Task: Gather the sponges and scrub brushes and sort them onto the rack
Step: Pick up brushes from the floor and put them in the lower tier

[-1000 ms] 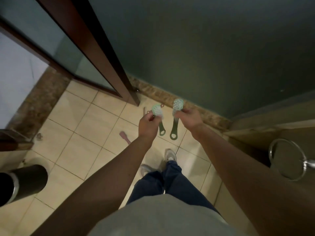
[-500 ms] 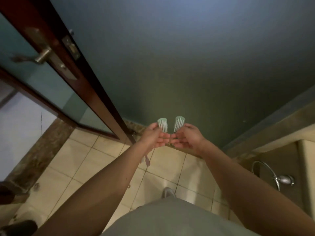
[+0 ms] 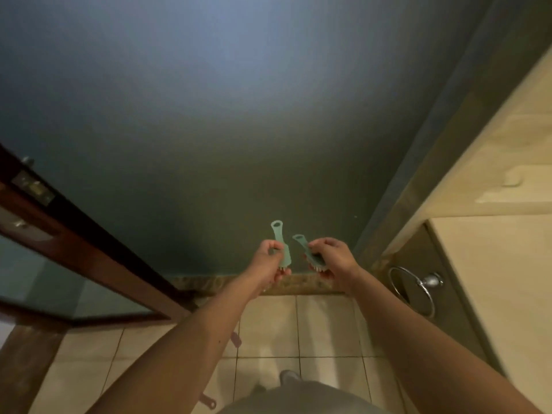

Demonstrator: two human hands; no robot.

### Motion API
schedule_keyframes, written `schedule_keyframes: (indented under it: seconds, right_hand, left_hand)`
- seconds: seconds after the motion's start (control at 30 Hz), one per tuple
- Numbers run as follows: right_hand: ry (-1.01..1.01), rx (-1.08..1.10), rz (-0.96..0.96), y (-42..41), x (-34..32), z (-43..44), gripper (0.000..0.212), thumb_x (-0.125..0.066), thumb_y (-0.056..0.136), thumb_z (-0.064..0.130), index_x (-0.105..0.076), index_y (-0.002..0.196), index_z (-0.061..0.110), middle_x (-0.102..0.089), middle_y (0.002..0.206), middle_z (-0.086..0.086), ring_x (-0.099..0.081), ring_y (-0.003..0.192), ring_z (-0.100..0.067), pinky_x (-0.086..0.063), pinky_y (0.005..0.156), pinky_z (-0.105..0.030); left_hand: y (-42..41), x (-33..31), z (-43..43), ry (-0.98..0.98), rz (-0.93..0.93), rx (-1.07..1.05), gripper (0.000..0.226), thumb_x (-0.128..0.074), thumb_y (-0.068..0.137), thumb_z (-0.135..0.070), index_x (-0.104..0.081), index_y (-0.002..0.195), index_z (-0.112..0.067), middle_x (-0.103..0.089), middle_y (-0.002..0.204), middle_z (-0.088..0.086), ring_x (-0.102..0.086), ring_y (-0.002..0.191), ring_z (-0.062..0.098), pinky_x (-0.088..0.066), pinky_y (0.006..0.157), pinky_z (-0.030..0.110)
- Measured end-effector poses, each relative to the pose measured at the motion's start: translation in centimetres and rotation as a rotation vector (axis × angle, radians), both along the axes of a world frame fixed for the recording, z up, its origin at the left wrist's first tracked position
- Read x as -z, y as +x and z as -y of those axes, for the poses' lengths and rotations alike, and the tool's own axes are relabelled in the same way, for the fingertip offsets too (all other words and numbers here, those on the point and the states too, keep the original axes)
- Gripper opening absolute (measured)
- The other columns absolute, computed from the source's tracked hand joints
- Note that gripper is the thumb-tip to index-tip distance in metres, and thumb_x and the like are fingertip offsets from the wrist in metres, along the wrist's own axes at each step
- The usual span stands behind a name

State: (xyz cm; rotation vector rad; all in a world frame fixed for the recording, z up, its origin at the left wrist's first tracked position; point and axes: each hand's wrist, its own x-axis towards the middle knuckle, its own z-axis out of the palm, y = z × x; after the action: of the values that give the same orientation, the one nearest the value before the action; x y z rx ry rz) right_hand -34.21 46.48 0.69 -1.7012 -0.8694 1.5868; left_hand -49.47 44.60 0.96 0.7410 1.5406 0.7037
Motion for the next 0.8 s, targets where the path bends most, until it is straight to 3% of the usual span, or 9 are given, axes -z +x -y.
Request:
schedule_keyframes:
  seconds: [0.13,0.23,0.3,0.4,0.57,0.7,0.8]
  right_hand:
    - [0.013,0.222,0.008,1.8,-0.5,2.4,0.011,-0.059,0.088,0.005,-0.056,0.097,0.011,-0.067,0.095,-0.021,-0.063,0.071,-0.031,-0.048,0.053,-0.034]
    - [0.043,0.381,0.039,3.3,-0.8,5.1,0.005,-0.063,0.088,0.011,-0.066,0.09,0.014,-0.071,0.093,-0.016,-0.069,0.079,-0.03,-0.057,0.07,-0.042]
    - [0.07,0.474,0.051,4.2,-1.3,7.5,0.008,-0.065,0.086,0.013,-0.072,0.084,0.011,-0.074,0.076,-0.007,-0.069,0.062,-0.02,-0.057,0.057,-0.032]
    - [0.088,0.619,0.017,5.1,-2.5,11.3,0.013,-0.066,0.085,0.013,-0.071,0.075,0.006,-0.068,0.055,-0.001,-0.059,0.04,-0.012,-0.044,0.039,-0.019]
    - [0.126,0.853,-0.062,7.3,-4.2,17.4,0.025,-0.064,0.085,0.018,-0.07,0.084,-0.006,-0.065,0.064,-0.013,-0.055,0.04,-0.015,-0.037,0.036,-0.019]
    - [0.169,1.07,-0.143,9.3,-5.2,22.0,0.019,-0.064,0.086,0.016,-0.069,0.078,-0.001,-0.062,0.058,-0.011,-0.053,0.041,-0.015,-0.037,0.037,-0.019]
    - [0.159,1.201,-0.177,11.3,-5.8,25.3,0.018,-0.068,0.082,0.019,-0.071,0.082,0.001,-0.065,0.061,-0.007,-0.055,0.047,-0.014,-0.041,0.04,-0.021]
  left_hand:
    - [1.7,-0.9,-0.3,-0.013,-0.028,0.162,0.021,-0.04,0.1,-0.005,-0.031,0.115,-0.017,-0.062,0.104,0.021,-0.063,0.062,0.019,-0.039,0.038,0.021]
    - [3.2,-1.5,0.1,0.005,-0.008,0.283,0.042,-0.045,0.098,-0.003,-0.024,0.131,-0.018,-0.06,0.112,0.02,-0.067,0.066,0.02,-0.048,0.044,0.021]
    - [4.4,-1.9,0.8,0.013,0.015,0.407,0.049,-0.046,0.098,-0.003,-0.024,0.139,-0.02,-0.062,0.111,0.016,-0.068,0.069,0.02,-0.05,0.047,0.022]
    - [6.4,-2.3,2.3,0.03,0.024,0.585,0.047,-0.048,0.098,-0.005,-0.032,0.14,-0.016,-0.065,0.114,0.015,-0.07,0.075,0.021,-0.054,0.052,0.023]
    - [10.6,-2.7,5.3,0.042,0.082,0.744,0.041,-0.052,0.096,-0.009,-0.039,0.134,-0.018,-0.065,0.112,0.012,-0.072,0.077,0.021,-0.056,0.053,0.027]
    - [14.5,-3.3,8.3,0.035,0.116,0.884,0.039,-0.052,0.097,-0.012,-0.043,0.135,-0.015,-0.062,0.119,0.013,-0.068,0.097,0.026,-0.057,0.058,0.029]
    - [17.7,-4.1,10.9,0.028,0.146,0.978,0.036,-0.052,0.098,-0.012,-0.047,0.133,-0.012,-0.064,0.115,0.013,-0.066,0.099,0.027,-0.057,0.058,0.031]
